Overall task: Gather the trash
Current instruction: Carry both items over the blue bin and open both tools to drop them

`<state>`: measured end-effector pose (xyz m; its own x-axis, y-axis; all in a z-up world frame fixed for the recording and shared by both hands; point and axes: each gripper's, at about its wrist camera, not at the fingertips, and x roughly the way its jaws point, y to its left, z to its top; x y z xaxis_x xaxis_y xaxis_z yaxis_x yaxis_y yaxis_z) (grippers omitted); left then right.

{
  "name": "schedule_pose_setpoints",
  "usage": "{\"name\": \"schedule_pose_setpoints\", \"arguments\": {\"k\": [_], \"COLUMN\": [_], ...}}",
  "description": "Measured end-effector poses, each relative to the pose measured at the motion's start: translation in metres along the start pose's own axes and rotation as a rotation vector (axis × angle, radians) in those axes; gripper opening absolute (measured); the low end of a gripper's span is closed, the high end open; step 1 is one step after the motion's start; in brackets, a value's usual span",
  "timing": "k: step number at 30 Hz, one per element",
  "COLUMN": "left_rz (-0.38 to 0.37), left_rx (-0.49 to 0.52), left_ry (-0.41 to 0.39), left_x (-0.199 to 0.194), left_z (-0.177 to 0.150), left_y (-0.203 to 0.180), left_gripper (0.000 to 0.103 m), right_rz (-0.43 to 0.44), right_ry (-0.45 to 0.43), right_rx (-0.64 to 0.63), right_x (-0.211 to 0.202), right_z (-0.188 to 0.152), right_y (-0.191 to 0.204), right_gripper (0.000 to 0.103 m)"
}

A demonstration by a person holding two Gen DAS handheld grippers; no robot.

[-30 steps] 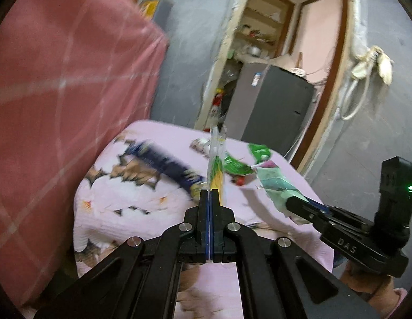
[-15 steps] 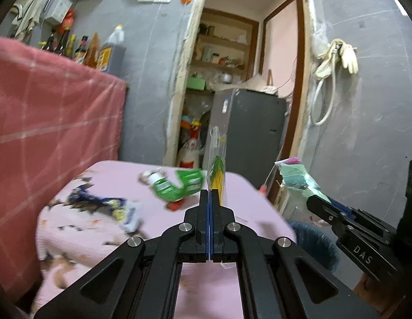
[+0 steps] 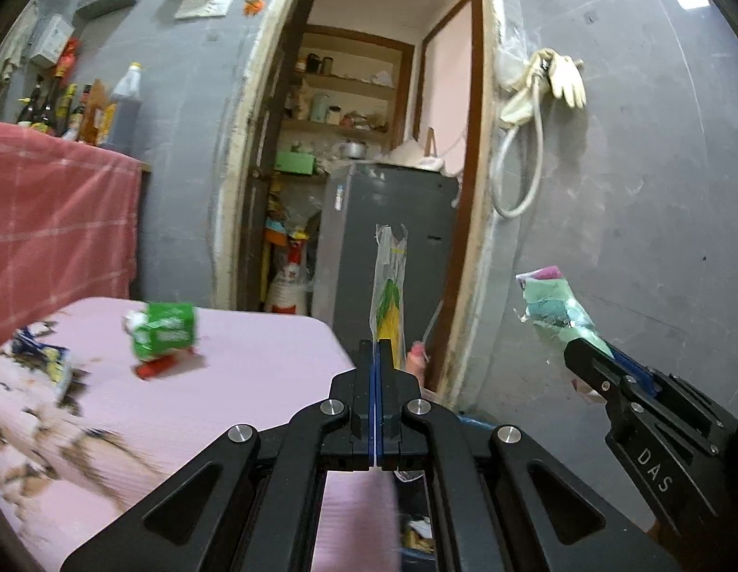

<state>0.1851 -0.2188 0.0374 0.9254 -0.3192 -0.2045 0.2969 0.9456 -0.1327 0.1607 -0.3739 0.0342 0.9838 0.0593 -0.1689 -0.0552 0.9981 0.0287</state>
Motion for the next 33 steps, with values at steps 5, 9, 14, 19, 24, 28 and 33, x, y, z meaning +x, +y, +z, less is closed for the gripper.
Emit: {"name": "schedule_pose_setpoints", "arguments": {"k": [5,9,14,19,24,28,33], "left_rz": [-0.034,-0.041,-0.028,-0.020,-0.023,-0.022,-0.026], "left_rx": [-0.003,-0.011,-0.032,-0.013,-0.003,0.007,-0.006], "left_ry": [0.057,0.136,0.276,0.380,0.445,0.475,0.494], "left_x": [0.025,0.050,0.082,0.102,0.112,0.116,0.119], "left_z": [-0.009,-0.019,-0.036,-0.052,-0.062,-0.068,-0.070], "left_y": [-0.029,-0.046,-0.055,-0.059,-0.061,-0.059,-0.058], "left_gripper": [0.000,0.000,0.000,0.000,0.000,0.000,0.000], "right_rz": [-0.044,-0.064,-0.068,-0.063,-0.048,-0.044,-0.049], "right_ry": [0.028,0.086,0.133,0.220,0.295,0.334,0.362], "right_rx": [0.050,0.096,0.128,0.179,0.207,0.228,0.247], "right_x": [0.003,0.014,0.026,0.039,0.047,0.048,0.050], "right_z": [-0.011,-0.023,-0.035,-0.053,-0.067,-0.075,-0.077], "right_y": [-0.034,-0.056,-0.072,-0.085,-0.089,-0.093,-0.096], "right_gripper": [0.014,0.014,0.014,0.014,0.014,0.015,0.019]}}
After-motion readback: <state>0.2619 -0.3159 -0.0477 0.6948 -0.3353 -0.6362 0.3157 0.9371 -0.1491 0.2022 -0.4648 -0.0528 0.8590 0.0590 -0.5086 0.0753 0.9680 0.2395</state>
